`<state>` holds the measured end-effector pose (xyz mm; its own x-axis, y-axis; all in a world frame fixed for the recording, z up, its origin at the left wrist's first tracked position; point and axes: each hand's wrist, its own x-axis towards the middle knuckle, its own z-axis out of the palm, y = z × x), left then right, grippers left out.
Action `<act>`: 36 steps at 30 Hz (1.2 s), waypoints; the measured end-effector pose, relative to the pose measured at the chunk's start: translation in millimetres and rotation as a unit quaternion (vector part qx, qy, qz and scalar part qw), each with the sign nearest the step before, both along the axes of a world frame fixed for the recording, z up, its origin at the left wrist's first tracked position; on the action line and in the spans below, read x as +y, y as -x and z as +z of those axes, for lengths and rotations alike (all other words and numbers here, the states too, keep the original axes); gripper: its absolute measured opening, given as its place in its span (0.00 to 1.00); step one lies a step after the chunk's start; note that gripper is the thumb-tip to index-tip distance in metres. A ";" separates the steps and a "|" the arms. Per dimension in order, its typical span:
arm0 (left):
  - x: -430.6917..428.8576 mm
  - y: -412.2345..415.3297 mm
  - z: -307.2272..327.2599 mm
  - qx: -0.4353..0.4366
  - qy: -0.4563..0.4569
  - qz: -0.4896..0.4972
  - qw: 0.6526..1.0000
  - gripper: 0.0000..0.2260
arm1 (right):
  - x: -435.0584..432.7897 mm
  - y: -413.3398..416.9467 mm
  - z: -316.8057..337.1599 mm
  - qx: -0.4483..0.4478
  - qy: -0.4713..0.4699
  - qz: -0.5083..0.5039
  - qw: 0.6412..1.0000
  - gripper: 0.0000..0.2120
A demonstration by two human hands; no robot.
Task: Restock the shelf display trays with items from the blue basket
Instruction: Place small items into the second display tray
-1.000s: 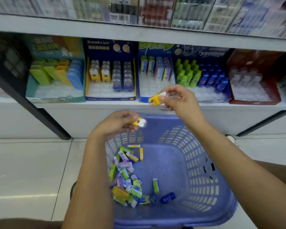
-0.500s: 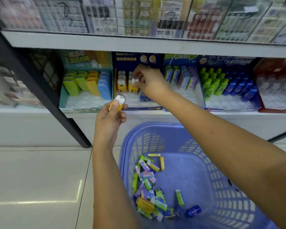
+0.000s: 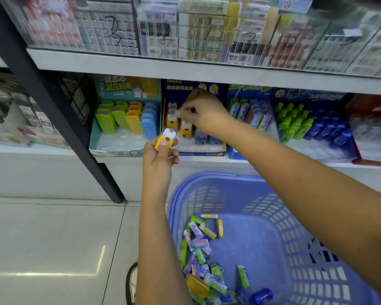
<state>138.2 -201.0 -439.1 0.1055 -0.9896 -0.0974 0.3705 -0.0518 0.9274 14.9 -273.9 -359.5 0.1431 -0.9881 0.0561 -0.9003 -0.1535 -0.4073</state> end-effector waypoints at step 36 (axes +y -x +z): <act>10.8 0.9 -3.8 -0.589 0.080 -0.123 0.795 0.24 | -13.9 -21.0 -17.8 0.011 0.034 0.063 0.997 0.11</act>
<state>137.3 -190.2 -443.0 -0.1682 -0.9843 0.0538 -0.7629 0.1646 0.6252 35.9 -287.8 -377.3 0.2677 -0.9564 0.1169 -0.8812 -0.2921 -0.3717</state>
